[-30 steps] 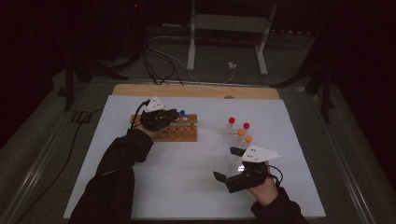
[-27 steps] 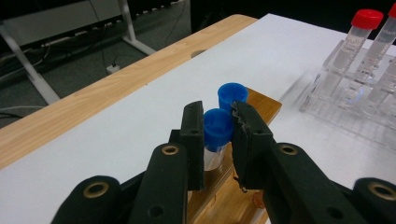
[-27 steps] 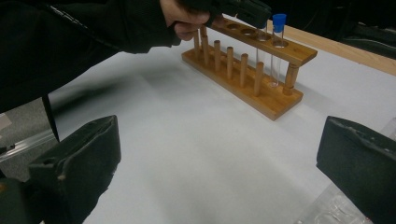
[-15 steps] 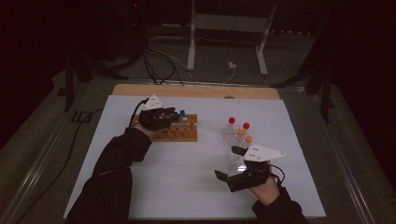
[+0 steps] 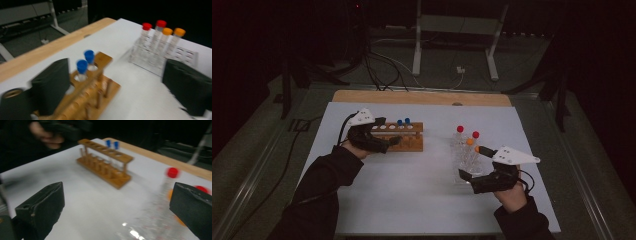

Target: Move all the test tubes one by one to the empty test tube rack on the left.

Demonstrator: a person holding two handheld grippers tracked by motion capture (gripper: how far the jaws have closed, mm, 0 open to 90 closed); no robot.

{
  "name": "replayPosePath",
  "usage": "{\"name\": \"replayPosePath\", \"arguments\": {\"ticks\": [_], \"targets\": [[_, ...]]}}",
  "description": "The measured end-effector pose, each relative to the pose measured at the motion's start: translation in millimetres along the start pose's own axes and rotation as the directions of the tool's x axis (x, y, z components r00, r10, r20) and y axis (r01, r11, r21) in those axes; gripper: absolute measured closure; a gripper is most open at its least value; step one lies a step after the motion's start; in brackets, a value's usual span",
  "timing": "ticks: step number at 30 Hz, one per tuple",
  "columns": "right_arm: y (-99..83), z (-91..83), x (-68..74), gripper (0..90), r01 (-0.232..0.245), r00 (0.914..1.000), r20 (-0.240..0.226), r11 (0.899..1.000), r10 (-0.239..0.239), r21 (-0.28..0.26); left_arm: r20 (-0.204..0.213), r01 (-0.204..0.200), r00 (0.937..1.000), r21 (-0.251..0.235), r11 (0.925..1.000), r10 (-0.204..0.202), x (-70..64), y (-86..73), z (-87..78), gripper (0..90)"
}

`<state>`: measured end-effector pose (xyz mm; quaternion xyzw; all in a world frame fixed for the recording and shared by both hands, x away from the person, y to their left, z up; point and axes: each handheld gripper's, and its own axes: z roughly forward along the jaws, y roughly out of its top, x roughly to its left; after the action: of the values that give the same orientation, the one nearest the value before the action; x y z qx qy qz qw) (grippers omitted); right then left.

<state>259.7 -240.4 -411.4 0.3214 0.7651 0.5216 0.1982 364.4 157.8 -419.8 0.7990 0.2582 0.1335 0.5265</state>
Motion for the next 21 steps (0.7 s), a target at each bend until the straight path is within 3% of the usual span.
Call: {"name": "replayPosePath", "arguments": {"ticks": [6, 10, 15, 19, 21], "targets": [[-8.2, -5.6, -24.8, 0.0, -0.041, 0.9937, 0.105, 0.999, 0.039, 0.022, 0.048, -0.001, 0.9988, -0.025, 0.9997, 0.002, -19.7, -8.3, -16.8, 1.7], [-20.4, -1.8, -40.5, 0.0, -0.085, 0.9886, 0.130, 0.994, 0.077, 0.063, 0.070, -0.017, 0.9974, -0.029, 0.9995, 0.019, -30.8, -15.6, -22.6, 1.7], [-30.7, 4.5, -51.0, 3.2, -0.108, 0.9846, 0.149, 0.988, 0.091, 0.110, 0.095, -0.013, 0.9954, -0.033, 0.9994, 0.016, -38.4, -22.6, -23.9, 1.7], [-37.8, 8.6, -56.7, 6.9, -0.127, 0.9820, 0.158, 0.982, 0.104, 0.142, 0.112, -0.013, 0.9936, -0.030, 0.9995, 0.016, -42.3, -26.3, -22.8, 1.7], [-40.4, 9.9, -58.6, 13.1, -0.131, 0.9824, 0.153, 0.979, 0.107, 0.154, 0.111, -0.017, 0.9936, -0.029, 0.9994, 0.020, -43.6, -27.6, -22.8, 1.7]]}}
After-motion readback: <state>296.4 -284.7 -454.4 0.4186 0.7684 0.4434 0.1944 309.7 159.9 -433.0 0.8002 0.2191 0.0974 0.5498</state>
